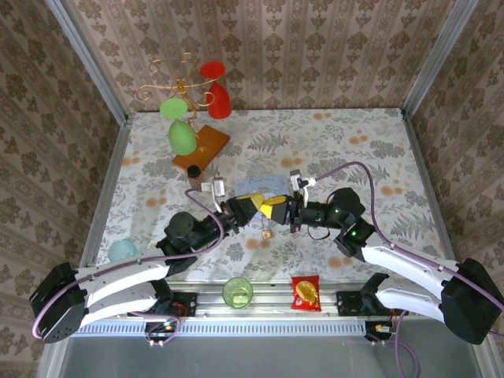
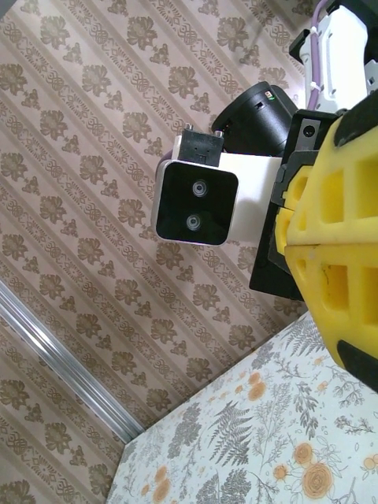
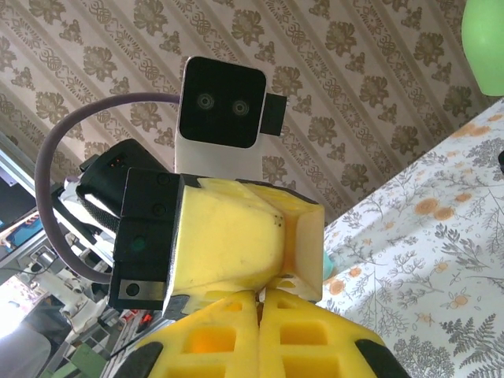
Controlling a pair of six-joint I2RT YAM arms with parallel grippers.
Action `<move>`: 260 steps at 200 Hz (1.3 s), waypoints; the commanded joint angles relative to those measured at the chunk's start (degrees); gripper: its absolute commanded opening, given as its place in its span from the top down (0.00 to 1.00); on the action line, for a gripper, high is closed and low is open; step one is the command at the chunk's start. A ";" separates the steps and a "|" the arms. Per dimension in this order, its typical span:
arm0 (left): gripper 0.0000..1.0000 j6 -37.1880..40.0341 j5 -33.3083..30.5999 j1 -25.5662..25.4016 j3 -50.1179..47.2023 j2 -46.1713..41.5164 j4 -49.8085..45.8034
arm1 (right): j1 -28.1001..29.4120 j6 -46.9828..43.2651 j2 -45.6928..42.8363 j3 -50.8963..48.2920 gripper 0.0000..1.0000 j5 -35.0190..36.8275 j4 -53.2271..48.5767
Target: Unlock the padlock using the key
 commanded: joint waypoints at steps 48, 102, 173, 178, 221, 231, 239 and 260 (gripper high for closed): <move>0.00 1.18 -7.74 0.41 -1.35 -7.22 -12.32 | -2.45 -3.43 -8.41 -5.15 1.00 8.45 -11.53; 0.00 2.47 -8.01 0.52 5.54 -3.32 -39.71 | -8.71 -2.06 -16.47 -10.66 1.00 19.13 -31.81; 0.16 2.13 -1.52 0.04 5.38 19.29 -31.25 | -9.86 -2.27 -17.94 -13.43 1.00 21.80 -36.29; 0.16 2.14 -1.21 0.12 5.34 20.53 -29.85 | -9.86 -2.32 -18.12 -13.65 1.00 21.73 -36.19; 0.16 6.61 -2.16 0.51 10.54 28.58 -32.30 | -9.95 -1.97 -19.19 -15.21 1.00 21.46 -36.05; 0.16 6.28 -2.34 0.81 11.15 29.95 -33.03 | -9.95 -1.88 -19.59 -15.40 1.00 21.28 -36.20; 0.18 6.05 -2.14 0.89 11.08 30.95 -32.35 | -9.95 -1.88 -20.10 -15.63 1.00 21.34 -36.44; 0.22 6.76 -2.44 0.86 11.75 33.00 -32.35 | -10.03 -1.83 -21.56 -16.46 1.00 22.03 -36.98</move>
